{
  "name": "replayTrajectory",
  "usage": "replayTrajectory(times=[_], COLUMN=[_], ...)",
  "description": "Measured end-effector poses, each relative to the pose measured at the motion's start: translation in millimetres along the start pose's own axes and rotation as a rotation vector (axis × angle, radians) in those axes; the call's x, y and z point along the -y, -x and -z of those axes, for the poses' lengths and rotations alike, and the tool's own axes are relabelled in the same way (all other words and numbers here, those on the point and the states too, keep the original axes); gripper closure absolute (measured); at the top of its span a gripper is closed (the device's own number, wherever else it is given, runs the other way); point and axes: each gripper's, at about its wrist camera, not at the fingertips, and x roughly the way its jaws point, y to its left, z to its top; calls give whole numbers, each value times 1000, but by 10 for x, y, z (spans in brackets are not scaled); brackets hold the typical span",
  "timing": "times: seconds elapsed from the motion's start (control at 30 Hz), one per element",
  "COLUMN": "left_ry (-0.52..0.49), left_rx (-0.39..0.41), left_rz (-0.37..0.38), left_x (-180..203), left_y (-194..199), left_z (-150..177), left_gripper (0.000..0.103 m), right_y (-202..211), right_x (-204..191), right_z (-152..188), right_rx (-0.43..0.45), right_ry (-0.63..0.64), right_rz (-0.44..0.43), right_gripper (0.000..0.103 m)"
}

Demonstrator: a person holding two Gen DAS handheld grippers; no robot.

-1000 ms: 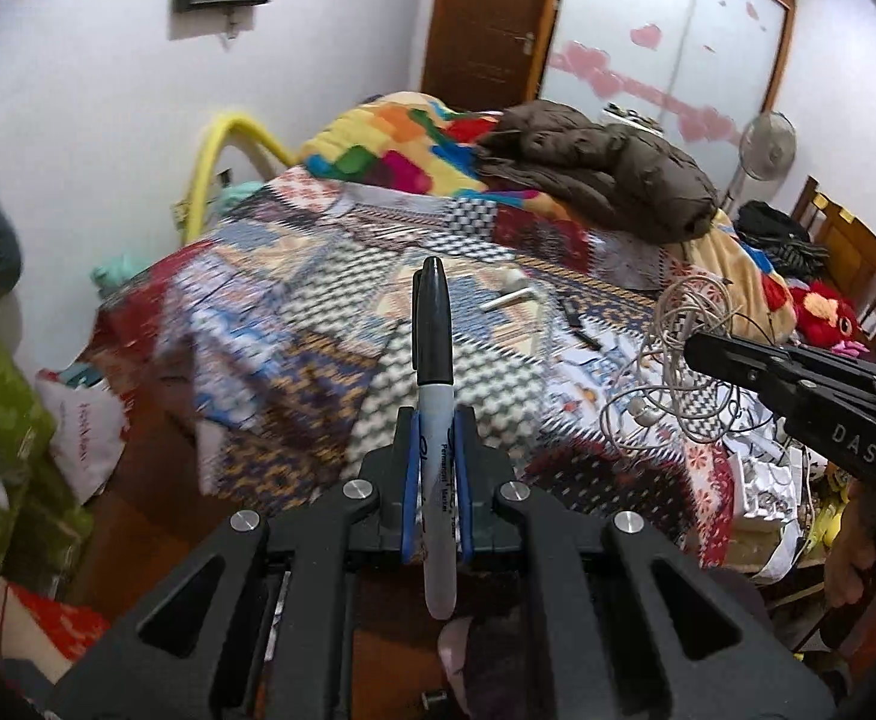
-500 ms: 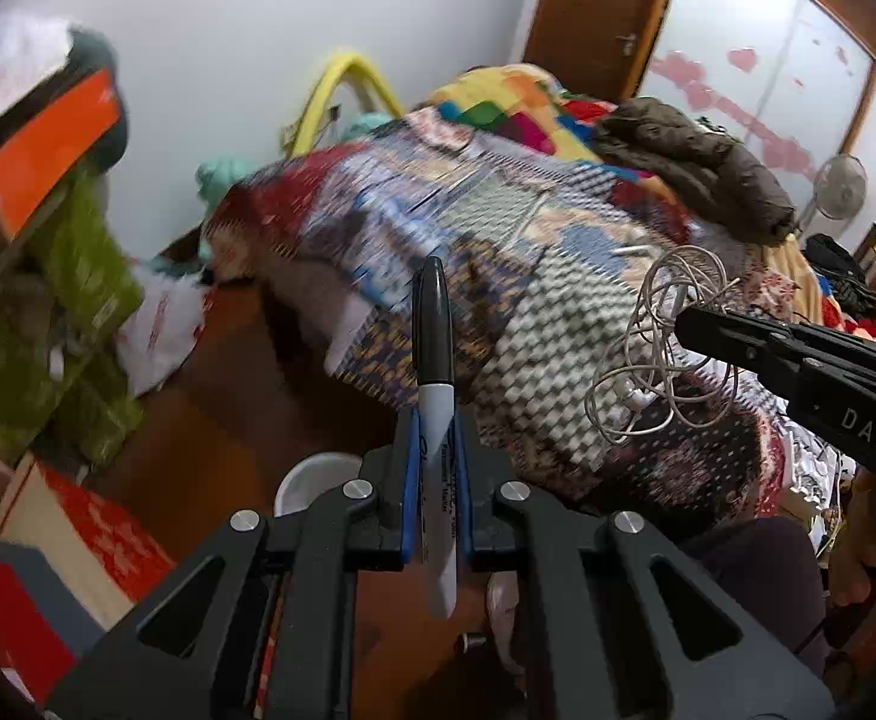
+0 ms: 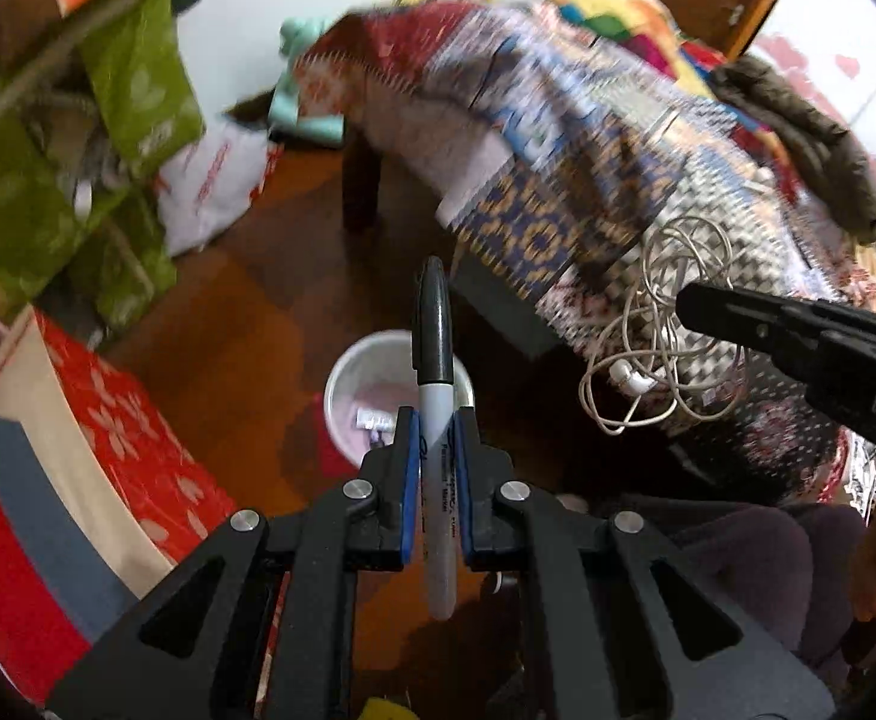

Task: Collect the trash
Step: 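Carry the cable and marker over the white bin, then open both tools to drop the cable and marker into the bin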

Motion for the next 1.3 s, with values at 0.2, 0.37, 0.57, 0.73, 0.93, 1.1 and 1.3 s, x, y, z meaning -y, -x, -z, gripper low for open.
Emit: replayTrajectory(times=[0.2,0.37,0.57,0.73,0.93,1.1,1.3], left_ry=[43,98,132,126,114,99,70], left_rx=[-98,-143,-157,-164,-185,-166,-114], left_rz=[-20,-9,-3,-2,-22,-50,-64], left_x=[-177,-301,-367,-340,-287,-260,-187], left_y=[-468,-690,-834,-918,-1043,-984,-676], left_z=[38,-33,-195,-337,-469,-490,-447], left_gripper=[93,93,93,93,84,72,72], right_y=[-454,-715,-872,-854,-725,-605,-395], right_x=[-35,-49,-38,22,86,109,107], right_z=[-52,-186,-359,-437,-422,-358,-274], right_rx=[-90,-142,-184,-169,-138,-122,-90], right_ry=[2,0,-6,-4,23,50,63], right_rz=[-17,-46,-70,-72,-23,7,17], right_gripper=[97,97,88,73,73,73,73])
